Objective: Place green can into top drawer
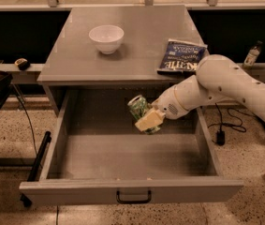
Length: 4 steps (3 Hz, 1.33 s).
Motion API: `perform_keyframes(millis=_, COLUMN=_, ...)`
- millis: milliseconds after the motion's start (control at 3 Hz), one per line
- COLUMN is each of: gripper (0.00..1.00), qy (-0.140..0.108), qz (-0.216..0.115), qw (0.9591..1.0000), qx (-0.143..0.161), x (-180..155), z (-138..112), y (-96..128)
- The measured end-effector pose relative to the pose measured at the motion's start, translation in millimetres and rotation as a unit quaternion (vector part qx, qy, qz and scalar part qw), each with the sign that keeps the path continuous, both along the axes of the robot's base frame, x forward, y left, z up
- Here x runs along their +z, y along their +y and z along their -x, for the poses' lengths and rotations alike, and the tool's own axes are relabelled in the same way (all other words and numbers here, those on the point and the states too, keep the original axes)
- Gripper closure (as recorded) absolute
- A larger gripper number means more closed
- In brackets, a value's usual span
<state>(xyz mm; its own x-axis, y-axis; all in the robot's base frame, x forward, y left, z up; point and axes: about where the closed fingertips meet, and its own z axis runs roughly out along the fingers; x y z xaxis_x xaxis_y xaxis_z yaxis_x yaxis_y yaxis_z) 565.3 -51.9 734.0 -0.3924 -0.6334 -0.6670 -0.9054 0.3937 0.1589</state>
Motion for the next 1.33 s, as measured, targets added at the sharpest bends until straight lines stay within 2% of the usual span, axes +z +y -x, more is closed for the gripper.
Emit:
perform_keyframes(millis=333, gripper=1.00, qy=-0.025, qz=0.050, qw=0.9980, qx=0.031, x=-33, z=7, y=8)
perform_keyframes(millis=667, gripper=1.00, qy=-0.056, qz=0.137, qw=0.9854, qx=0.084, x=-83, z=19, y=18)
perform_keyframes(millis=1000, gripper=0.86, qy=-0.065, qz=0.162, qw=0.9793, qx=0.102, x=-96, z=21, y=16)
perform_keyframes(millis=1333, gripper=0.62, qy=-0.065, qz=0.161, qw=0.9796, qx=0.101, x=-96, z=21, y=17)
